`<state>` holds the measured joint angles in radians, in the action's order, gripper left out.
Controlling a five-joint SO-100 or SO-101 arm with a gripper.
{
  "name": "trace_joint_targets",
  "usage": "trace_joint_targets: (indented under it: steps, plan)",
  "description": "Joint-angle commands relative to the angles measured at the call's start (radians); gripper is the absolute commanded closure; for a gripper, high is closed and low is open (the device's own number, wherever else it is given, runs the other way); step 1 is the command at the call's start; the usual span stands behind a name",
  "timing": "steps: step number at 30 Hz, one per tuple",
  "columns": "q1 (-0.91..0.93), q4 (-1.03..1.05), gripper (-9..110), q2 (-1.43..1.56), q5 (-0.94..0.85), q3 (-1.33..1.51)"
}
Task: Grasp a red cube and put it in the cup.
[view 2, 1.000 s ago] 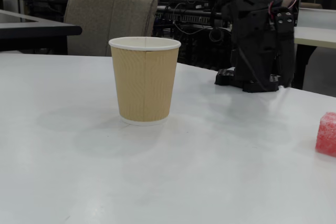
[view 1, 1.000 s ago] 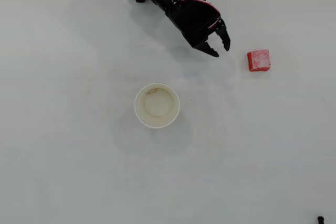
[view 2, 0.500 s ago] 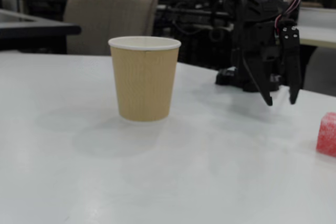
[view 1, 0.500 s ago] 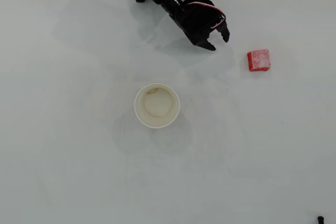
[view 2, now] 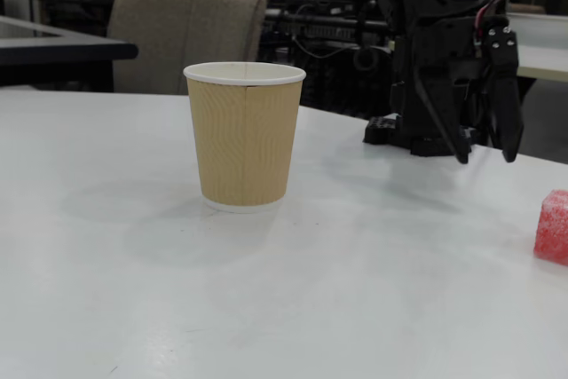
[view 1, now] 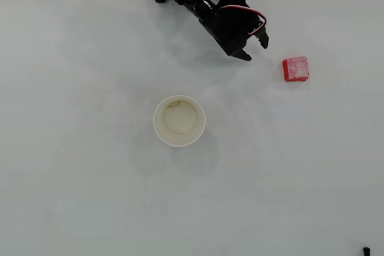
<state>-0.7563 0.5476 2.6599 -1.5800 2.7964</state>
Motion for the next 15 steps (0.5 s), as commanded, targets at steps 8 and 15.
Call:
trace_joint_targets:
  steps: [8, 15]
  plan:
    - [-0.029, 0.063, 86, -0.255, -0.067, -0.273]
    - [-0.037, -0.025, 86, -0.364, -0.057, -0.298]
